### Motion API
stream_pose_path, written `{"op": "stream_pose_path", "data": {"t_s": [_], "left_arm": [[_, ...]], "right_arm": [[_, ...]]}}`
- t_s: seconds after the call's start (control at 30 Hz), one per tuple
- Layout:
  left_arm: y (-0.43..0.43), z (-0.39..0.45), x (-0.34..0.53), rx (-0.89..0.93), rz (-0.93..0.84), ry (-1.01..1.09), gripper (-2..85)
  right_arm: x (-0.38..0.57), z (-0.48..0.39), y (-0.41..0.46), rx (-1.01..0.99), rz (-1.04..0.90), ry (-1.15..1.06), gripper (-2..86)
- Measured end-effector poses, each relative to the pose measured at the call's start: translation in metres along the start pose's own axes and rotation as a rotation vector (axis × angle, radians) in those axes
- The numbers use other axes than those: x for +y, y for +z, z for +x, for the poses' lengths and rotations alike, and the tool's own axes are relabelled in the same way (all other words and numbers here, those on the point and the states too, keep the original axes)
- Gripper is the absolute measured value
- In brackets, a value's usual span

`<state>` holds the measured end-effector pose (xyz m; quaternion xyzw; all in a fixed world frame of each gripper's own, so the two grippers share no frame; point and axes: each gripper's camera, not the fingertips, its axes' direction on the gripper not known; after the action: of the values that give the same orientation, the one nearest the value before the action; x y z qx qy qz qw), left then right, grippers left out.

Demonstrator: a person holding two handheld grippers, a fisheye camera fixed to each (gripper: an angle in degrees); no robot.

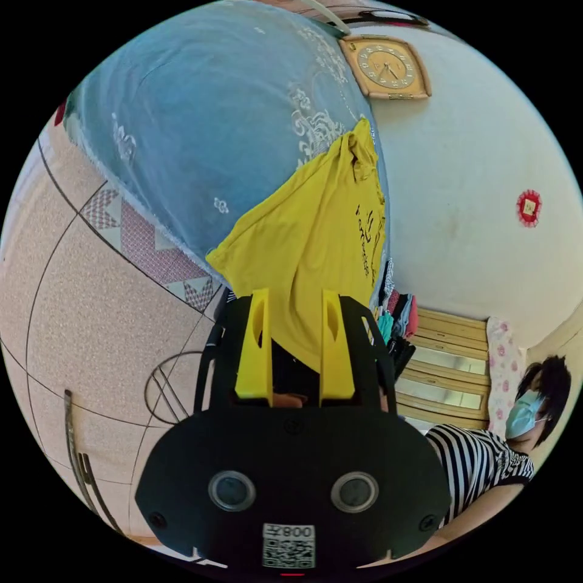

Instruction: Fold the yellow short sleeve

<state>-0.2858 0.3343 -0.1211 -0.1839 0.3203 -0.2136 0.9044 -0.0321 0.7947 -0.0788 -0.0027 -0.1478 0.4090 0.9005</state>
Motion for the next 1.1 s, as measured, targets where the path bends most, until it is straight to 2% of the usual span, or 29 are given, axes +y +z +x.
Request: {"op": "stream_pose_path", "data": {"t_s": [0.23,0.47,0.6,0.83,1.1], "left_arm": [[-0.032,-0.053,0.058,0.114,-0.022,-0.048,11.7],[-0.061,-0.091,0.098,0.172,-0.066,-0.047,11.7],[-0.078,-0.115,0.118,0.207,-0.071,-0.062,11.8],[-0.105,-0.163,0.146,0.302,-0.021,-0.117,12.0],[-0.135,-0.222,0.175,0.478,0.150,-0.223,12.7]], "right_arm": [[0.053,0.035,0.007,-0.186,-0.030,0.057,9.2],[0.074,0.041,0.013,-0.162,-0.060,0.054,8.2],[0.088,0.048,0.012,-0.164,-0.051,0.070,4.4],[0.102,-0.006,-0.008,-0.223,-0.042,-0.115,1.4],[0.119,-0.062,-0.040,-0.233,0.004,-0.255,1.1]]}}
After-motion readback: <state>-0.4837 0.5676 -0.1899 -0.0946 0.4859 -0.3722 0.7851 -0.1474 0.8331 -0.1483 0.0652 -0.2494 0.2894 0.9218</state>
